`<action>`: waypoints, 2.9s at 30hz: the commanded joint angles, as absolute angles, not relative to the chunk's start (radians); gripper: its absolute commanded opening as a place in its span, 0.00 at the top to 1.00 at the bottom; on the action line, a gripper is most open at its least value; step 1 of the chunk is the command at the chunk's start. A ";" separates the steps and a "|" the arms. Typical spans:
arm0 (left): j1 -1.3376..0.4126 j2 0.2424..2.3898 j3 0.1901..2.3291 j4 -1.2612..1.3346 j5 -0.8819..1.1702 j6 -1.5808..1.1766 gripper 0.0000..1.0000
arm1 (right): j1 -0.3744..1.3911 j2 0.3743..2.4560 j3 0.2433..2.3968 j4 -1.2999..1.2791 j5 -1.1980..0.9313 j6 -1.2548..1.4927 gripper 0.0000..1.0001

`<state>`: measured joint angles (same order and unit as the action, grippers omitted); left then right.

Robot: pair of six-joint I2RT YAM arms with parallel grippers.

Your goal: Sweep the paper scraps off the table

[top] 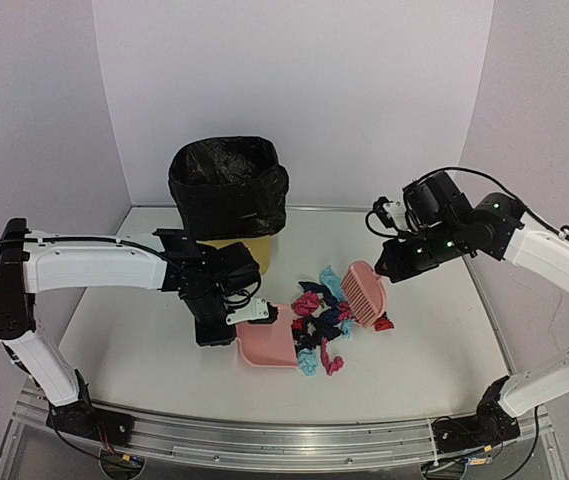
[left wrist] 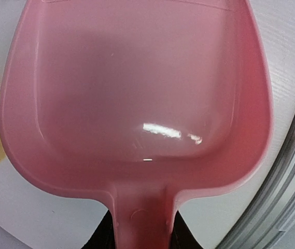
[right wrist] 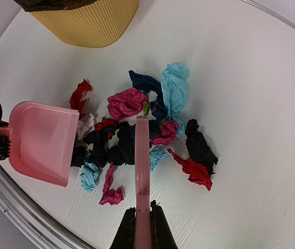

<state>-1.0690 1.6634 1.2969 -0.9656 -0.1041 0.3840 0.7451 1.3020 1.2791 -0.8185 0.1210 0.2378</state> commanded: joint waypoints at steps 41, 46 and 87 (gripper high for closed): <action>-0.945 1.313 1.117 -1.276 -0.156 0.188 1.00 | 0.774 1.462 1.291 -0.818 0.346 0.213 1.00; -0.946 1.385 1.105 -1.240 -0.128 0.213 1.00 | 0.774 1.454 1.305 -0.818 0.359 0.202 1.00; -1.043 1.766 1.214 -0.999 -0.086 0.356 1.00 | 0.926 1.744 1.478 -0.799 0.100 0.337 1.00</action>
